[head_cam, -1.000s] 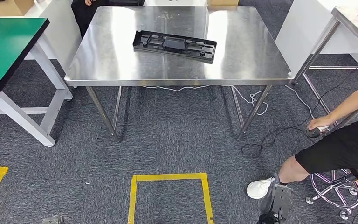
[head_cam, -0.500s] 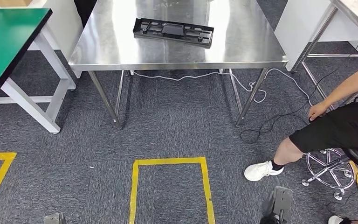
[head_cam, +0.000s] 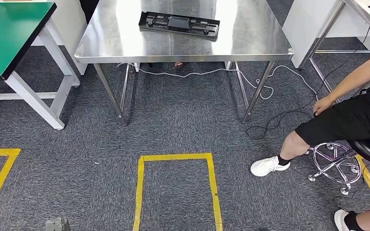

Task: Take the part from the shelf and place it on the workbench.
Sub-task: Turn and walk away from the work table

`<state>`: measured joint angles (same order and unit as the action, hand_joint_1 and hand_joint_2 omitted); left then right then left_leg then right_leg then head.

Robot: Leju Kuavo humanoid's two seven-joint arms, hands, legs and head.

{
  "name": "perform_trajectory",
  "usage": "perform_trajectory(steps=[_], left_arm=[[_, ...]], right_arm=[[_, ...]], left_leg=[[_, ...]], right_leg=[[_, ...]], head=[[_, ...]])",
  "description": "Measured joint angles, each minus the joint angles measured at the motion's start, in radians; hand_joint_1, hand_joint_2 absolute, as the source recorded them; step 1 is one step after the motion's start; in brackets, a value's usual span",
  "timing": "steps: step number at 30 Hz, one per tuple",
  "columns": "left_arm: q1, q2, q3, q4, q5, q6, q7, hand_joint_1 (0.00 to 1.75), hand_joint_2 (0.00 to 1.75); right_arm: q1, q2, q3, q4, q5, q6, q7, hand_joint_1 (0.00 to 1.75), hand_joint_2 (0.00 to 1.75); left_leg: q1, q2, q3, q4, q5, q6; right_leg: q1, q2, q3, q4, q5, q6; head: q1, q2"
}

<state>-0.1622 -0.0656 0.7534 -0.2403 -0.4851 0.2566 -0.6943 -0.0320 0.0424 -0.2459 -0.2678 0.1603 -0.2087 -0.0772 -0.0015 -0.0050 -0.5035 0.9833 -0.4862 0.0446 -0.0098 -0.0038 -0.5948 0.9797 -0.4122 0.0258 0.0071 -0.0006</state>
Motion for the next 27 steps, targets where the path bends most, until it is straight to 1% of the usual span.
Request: perform_trajectory(steps=[1,2,3,4,5,6,7,8,9,10,11,12,13,14,15,16,17,18,19,20,21,22,23,24,25,26,27], left_arm=[[0.000,0.000,-0.003,0.000,0.000,-0.003,0.000,0.00,0.00],[0.000,0.000,-0.006,0.000,0.001,-0.005,0.000,0.00,0.00],[0.001,0.000,-0.009,0.000,0.003,-0.007,0.000,0.00,0.00],[0.002,0.000,-0.011,0.000,0.004,-0.008,0.000,0.00,0.00],[0.003,0.000,-0.012,0.000,0.005,-0.008,0.000,0.00,0.00],[0.004,0.000,-0.012,0.000,0.005,-0.008,0.000,0.00,0.00],[0.004,0.000,-0.012,0.000,0.006,-0.009,0.000,0.00,0.00],[0.004,0.000,-0.012,0.000,0.006,-0.010,0.000,0.00,0.00],[0.004,0.000,-0.012,0.000,0.006,-0.012,0.000,0.00,0.00],[0.004,0.000,-0.012,-0.001,0.006,-0.013,0.000,0.00,0.00],[0.004,0.000,-0.012,-0.002,0.006,-0.014,0.000,0.00,0.00],[0.004,0.001,-0.012,-0.002,0.006,-0.014,0.000,0.00,0.00],[0.004,0.002,-0.012,-0.003,0.007,-0.013,0.000,0.00,0.00],[0.006,0.002,-0.012,-0.003,0.009,-0.013,0.000,0.00,0.00],[0.010,0.002,-0.012,-0.003,0.011,-0.013,0.000,0.00,0.00],[0.015,0.003,-0.012,-0.003,0.014,-0.012,0.000,0.00,0.00],[0.020,0.002,-0.012,-0.003,0.016,-0.012,0.000,0.00,0.00],[0.023,0.003,-0.012,-0.003,0.019,-0.012,0.000,0.00,0.00],[0.025,0.003,-0.012,-0.003,0.021,-0.012,0.000,0.00,0.00],[0.025,0.003,-0.013,-0.003,0.023,-0.011,0.000,0.00,0.00],[0.025,0.004,-0.013,-0.003,0.024,-0.011,0.000,0.00,0.00],[0.025,0.004,-0.014,-0.003,0.025,-0.011,0.000,0.00,0.00],[0.025,0.004,-0.016,-0.003,0.026,-0.011,0.000,0.00,0.00],[0.025,0.004,-0.017,-0.003,0.026,-0.011,0.000,0.00,0.00],[0.024,0.004,-0.018,-0.003,0.026,-0.010,0.000,0.00,0.00],[0.022,0.005,-0.020,-0.003,0.027,-0.009,0.000,0.00,0.00],[0.022,0.005,-0.021,-0.004,0.027,-0.008,0.000,0.00,0.00]], right_arm=[[0.004,0.005,0.018,0.013,0.014,0.002,0.034,0.00,0.00],[0.006,0.008,0.033,0.023,0.023,0.002,0.051,0.00,0.00],[0.006,0.009,0.045,0.031,0.029,0.002,0.059,0.00,0.00],[0.006,0.009,0.055,0.037,0.033,0.002,0.063,0.00,0.00],[0.004,0.008,0.063,0.041,0.035,0.003,0.064,0.00,0.00],[0.004,0.006,0.069,0.045,0.036,0.003,0.065,0.00,0.00],[0.003,0.004,0.075,0.048,0.037,0.004,0.067,0.00,0.00],[0.003,0.003,0.080,0.051,0.037,0.004,0.067,0.00,0.00],[0.001,0.001,0.084,0.052,0.037,0.005,0.068,0.00,0.00],[-0.002,0.001,0.087,0.053,0.038,0.006,0.068,0.00,0.00],[-0.005,0.000,0.091,0.054,0.039,0.007,0.068,0.00,0.00],[-0.007,0.001,0.095,0.055,0.041,0.007,0.068,0.00,0.00],[-0.009,0.001,0.098,0.056,0.044,0.007,0.067,0.00,0.00],[-0.008,0.001,0.101,0.058,0.047,0.007,0.066,0.00,0.00],[-0.008,0.001,0.104,0.061,0.049,0.006,0.065,0.00,0.00],[-0.007,0.001,0.106,0.063,0.052,0.004,0.064,0.00,0.00],[-0.006,0.000,0.107,0.066,0.055,0.002,0.063,0.00,0.00],[-0.006,0.000,0.109,0.067,0.058,0.000,0.063,0.00,0.00],[-0.005,0.000,0.110,0.068,0.060,-0.002,0.063,0.00,0.00],[-0.004,0.001,0.112,0.069,0.062,-0.003,0.063,0.00,0.00],[-0.004,0.001,0.113,0.069,0.063,-0.004,0.064,0.00,0.00],[-0.004,0.001,0.114,0.070,0.064,-0.005,0.066,0.00,0.00],[-0.004,0.001,0.114,0.071,0.064,-0.006,0.068,0.00,0.00],[-0.004,0.001,0.115,0.072,0.064,-0.006,0.071,0.00,0.00],[-0.005,0.002,0.115,0.072,0.065,-0.007,0.074,0.00,0.00],[-0.005,0.002,0.116,0.072,0.066,-0.007,0.076,0.00,0.00],[-0.006,0.002,0.118,0.073,0.068,-0.007,0.078,0.00,0.00]], left_leg=[[0.001,0.003,-0.004,-0.009,0.013,0.009],[0.003,0.005,-0.011,-0.018,0.026,0.016],[0.004,0.008,-0.022,-0.021,0.038,0.020],[0.004,0.009,-0.037,-0.021,0.049,0.023],[0.003,0.011,-0.052,-0.020,0.060,0.021],[0.004,0.012,-0.068,-0.019,0.072,0.019],[0.005,0.013,-0.084,-0.018,0.084,0.016],[0.006,0.013,-0.100,-0.016,0.095,0.011],[0.007,0.013,-0.115,-0.011,0.106,0.005],[0.007,0.013,-0.129,-0.005,0.116,-0.002],[0.006,0.013,-0.138,-0.001,0.125,-0.009],[0.004,0.013,-0.143,0.001,0.134,-0.016],[0.004,0.013,-0.146,0.000,0.144,-0.021],[0.005,0.013,-0.147,-0.002,0.154,-0.025],[0.009,0.012,-0.152,0.000,0.153,-0.030],[0.013,0.012,-0.160,0.014,0.128,-0.034],[0.017,0.011,-0.170,0.045,0.083,-0.039],[0.020,0.010,-0.183,0.098,0.020,-0.043],[0.021,0.010,-0.194,0.165,-0.042,-0.047],[0.022,0.009,-0.202,0.234,-0.081,-0.051],[0.022,0.009,-0.201,0.287,-0.094,-0.054],[0.023,0.008,-0.188,0.311,-0.083,-0.055],[0.025,0.008,-0.157,0.298,-0.057,-0.055],[0.027,0.007,-0.110,0.251,-0.033,-0.053],[0.027,0.005,-0.052,0.180,-0.027,-0.051],[0.027,0.003,0.001,0.105,-0.033,-0.048],[0.024,0.002,0.037,0.050,-0.044,-0.043]], right_leg=[[0.000,0.001,-0.009,0.016,-0.018,-0.001],[0.000,0.002,-0.024,0.050,-0.051,-0.004],[-0.003,0.002,-0.043,0.104,-0.095,-0.009],[-0.006,0.003,-0.065,0.173,-0.139,-0.011],[-0.009,0.003,-0.079,0.237,-0.165,-0.006],[-0.012,0.003,-0.081,0.280,-0.170,0.005],[-0.015,0.003,-0.066,0.292,-0.155,0.020],[-0.019,0.003,-0.033,0.265,-0.128,0.034],[-0.022,0.002,0.017,0.205,-0.105,0.044],[-0.023,0.003,0.080,0.120,-0.102,0.046],[-0.019,0.004,0.127,0.046,-0.110,0.039],[-0.016,0.006,0.159,-0.010,-0.123,0.029],[-0.011,0.008,0.171,-0.039,-0.132,0.019],[-0.011,0.008,0.162,-0.040,-0.128,0.007],[-0.017,0.006,0.154,-0.038,-0.119,-0.003],[-0.021,0.004,0.143,-0.036,-0.109,-0.016],[-0.024,0.001,0.131,-0.035,-0.096,-0.029],[-0.023,-0.001,0.121,-0.035,-0.083,-0.039],[-0.019,-0.002,0.108,-0.033,-0.070,-0.044],[-0.017,-0.002,0.094,-0.031,-0.058,-0.045],[-0.015,-0.003,0.080,-0.027,-0.047,-0.044],[-0.015,-0.003,0.062,-0.021,-0.038,-0.041],[-0.015,-0.003,0.044,-0.014,-0.030,-0.037],[-0.016,-0.002,0.028,-0.006,-0.023,-0.033],[-0.014,-0.001,0.014,0.003,-0.017,-0.028],[-0.012,-0.001,0.003,0.010,-0.011,-0.022],[-0.011,-0.001,-0.003,0.013,-0.002,-0.015]], head=[[0.002,0.000],[0.004,0.000],[0.005,0.000],[0.006,0.000],[0.006,0.000],[0.007,0.000],[0.007,0.000],[0.007,0.000],[0.007,0.000],[0.008,0.000],[0.007,0.000],[0.006,0.000],[0.004,0.000],[0.000,0.000],[-0.002,0.000],[-0.004,0.000],[-0.007,0.000],[-0.008,0.000],[-0.009,0.000],[-0.010,0.000],[-0.009,0.000],[-0.010,0.000],[-0.010,0.000],[-0.010,0.000],[-0.010,0.000],[-0.010,0.000],[-0.009,0.000]])
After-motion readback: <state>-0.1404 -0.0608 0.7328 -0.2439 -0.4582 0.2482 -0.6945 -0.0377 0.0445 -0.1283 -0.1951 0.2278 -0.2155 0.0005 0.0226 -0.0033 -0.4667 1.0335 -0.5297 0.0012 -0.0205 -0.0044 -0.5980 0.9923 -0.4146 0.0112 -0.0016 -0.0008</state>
